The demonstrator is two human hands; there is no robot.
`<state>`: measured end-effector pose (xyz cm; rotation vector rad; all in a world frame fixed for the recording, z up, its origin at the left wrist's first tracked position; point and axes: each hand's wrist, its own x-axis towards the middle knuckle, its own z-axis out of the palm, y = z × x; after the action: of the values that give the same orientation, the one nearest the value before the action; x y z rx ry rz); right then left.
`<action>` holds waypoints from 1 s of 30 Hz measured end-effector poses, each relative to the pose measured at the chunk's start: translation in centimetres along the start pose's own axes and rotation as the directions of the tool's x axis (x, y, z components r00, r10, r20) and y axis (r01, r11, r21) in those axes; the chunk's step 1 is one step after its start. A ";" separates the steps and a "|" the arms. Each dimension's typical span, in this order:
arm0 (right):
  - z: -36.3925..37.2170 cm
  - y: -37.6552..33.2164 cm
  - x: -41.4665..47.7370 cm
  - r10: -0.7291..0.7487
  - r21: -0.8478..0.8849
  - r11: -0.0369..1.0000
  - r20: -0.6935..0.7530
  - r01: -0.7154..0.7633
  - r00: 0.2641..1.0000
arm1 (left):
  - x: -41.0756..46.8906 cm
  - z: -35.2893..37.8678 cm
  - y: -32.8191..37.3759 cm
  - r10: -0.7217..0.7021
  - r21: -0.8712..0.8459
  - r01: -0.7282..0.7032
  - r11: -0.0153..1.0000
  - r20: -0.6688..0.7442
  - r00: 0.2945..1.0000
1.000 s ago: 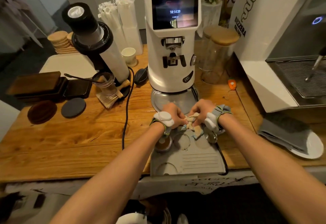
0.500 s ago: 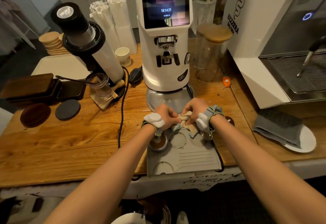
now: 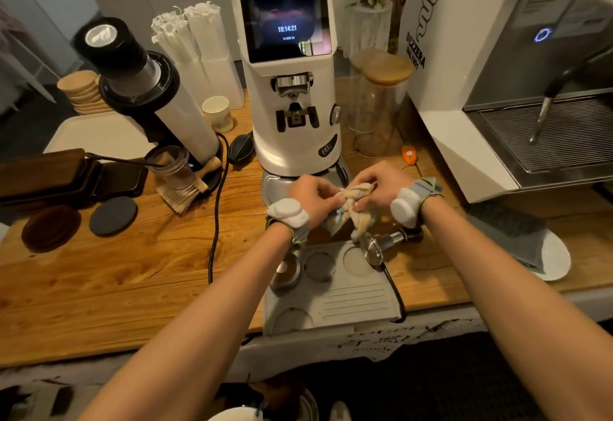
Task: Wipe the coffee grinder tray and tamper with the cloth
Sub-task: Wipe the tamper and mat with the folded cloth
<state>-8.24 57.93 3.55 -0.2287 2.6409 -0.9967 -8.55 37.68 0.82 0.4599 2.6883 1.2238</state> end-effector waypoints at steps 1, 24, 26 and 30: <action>-0.7 0.6 -0.2 -0.002 0.006 1.000 -0.019 0.002 1.000 | 0.4 0.5 0.7 0.011 -0.002 -0.011 1.000 -0.015 1.000; -1.6 8.4 -2.7 0.177 -0.044 0.984 0.069 -0.174 0.982 | 3.5 9.1 3.2 -0.086 0.100 0.061 0.993 0.271 0.959; -1.2 8.5 -2.9 0.182 -0.036 0.983 0.024 -0.182 0.983 | 3.7 9.0 3.4 -0.089 0.101 0.063 0.993 0.268 0.959; -0.4 8.7 -3.2 0.181 0.032 0.983 -0.111 -0.179 0.977 | 4.3 9.0 3.6 -0.082 0.099 0.062 0.993 0.215 0.973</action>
<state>-5.73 65.50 -1.19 0.0742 2.6919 -1.0041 -9.44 47.76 -2.42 0.4744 2.5567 0.9718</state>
